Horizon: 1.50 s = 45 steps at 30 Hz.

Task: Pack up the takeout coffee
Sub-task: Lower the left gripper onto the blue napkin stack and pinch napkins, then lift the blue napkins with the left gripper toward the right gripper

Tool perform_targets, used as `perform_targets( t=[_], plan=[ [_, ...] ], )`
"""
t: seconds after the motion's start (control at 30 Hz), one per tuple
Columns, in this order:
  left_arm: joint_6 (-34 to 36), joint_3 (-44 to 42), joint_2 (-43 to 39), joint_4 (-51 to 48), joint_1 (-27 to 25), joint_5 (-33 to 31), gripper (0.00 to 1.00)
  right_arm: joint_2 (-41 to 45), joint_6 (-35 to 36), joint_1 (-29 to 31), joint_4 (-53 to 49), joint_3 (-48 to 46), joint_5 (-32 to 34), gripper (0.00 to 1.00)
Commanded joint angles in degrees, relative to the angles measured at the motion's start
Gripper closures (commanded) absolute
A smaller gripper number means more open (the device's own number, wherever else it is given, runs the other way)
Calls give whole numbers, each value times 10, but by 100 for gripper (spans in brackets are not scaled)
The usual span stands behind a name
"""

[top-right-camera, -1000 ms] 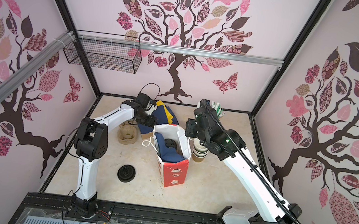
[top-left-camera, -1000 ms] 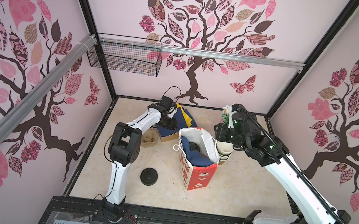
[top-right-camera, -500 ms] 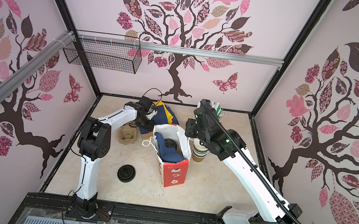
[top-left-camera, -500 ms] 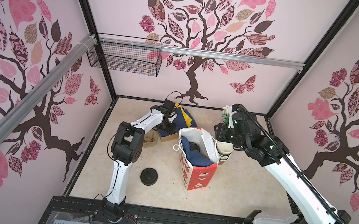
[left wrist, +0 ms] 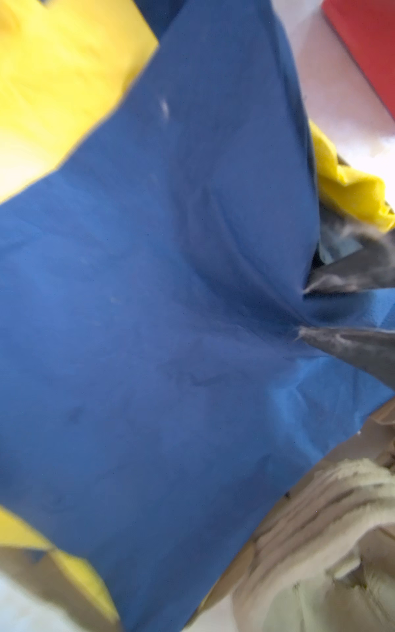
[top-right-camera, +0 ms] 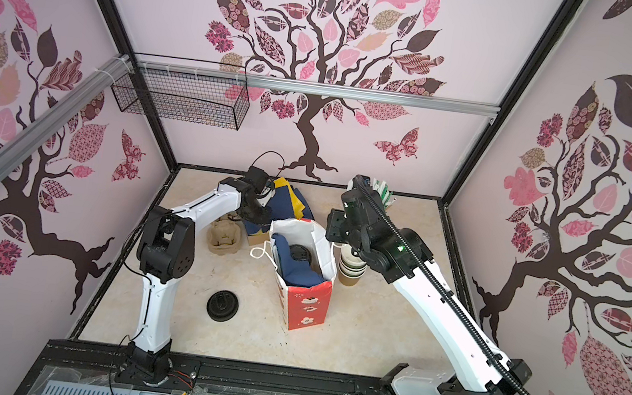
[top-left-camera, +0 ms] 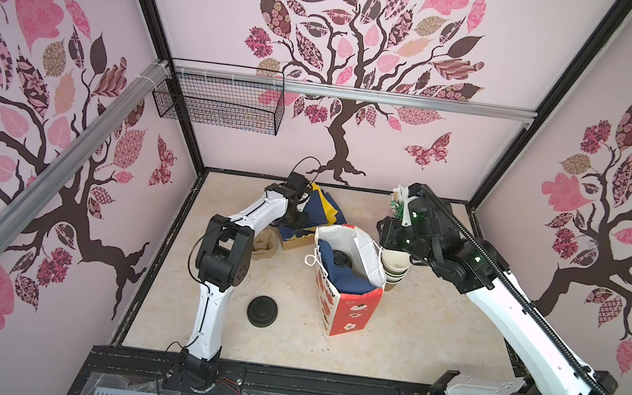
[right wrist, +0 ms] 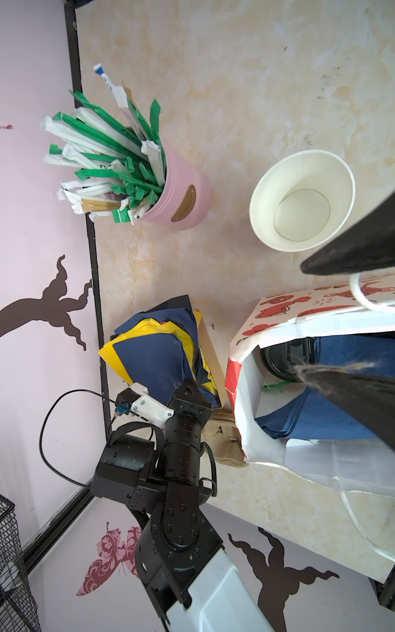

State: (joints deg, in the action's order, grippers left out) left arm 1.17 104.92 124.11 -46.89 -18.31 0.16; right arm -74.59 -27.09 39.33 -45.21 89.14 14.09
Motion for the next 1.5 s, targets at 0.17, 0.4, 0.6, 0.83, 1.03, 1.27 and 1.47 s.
perform_targets(
  t=[0.17, 0.4, 0.6, 0.83, 1.03, 1.27, 1.47],
  plan=[
    [-9, 39, 6, 1, 3, 21, 97, 30, -7, 1, -9, -4, 4, 51],
    [-11, 43, 8, -5, 11, 27, 100, 34, -5, 1, -6, -5, 7, 51],
    [-10, 41, 6, -8, 11, 32, 100, 39, -4, 1, -4, -9, 8, 51],
    [-51, 20, -49, 12, 31, 40, 100, 43, -2, 1, 1, -5, 9, 50],
    [-140, -37, -131, 65, 75, 158, 100, 45, 9, 1, 18, 7, 8, 50],
    [-264, -85, -211, 117, 104, 288, 100, 43, 39, 0, 32, 21, -8, 54],
    [-357, -137, -295, 170, 122, 344, 100, 46, 79, 1, 80, 22, -61, 59]
  ],
)
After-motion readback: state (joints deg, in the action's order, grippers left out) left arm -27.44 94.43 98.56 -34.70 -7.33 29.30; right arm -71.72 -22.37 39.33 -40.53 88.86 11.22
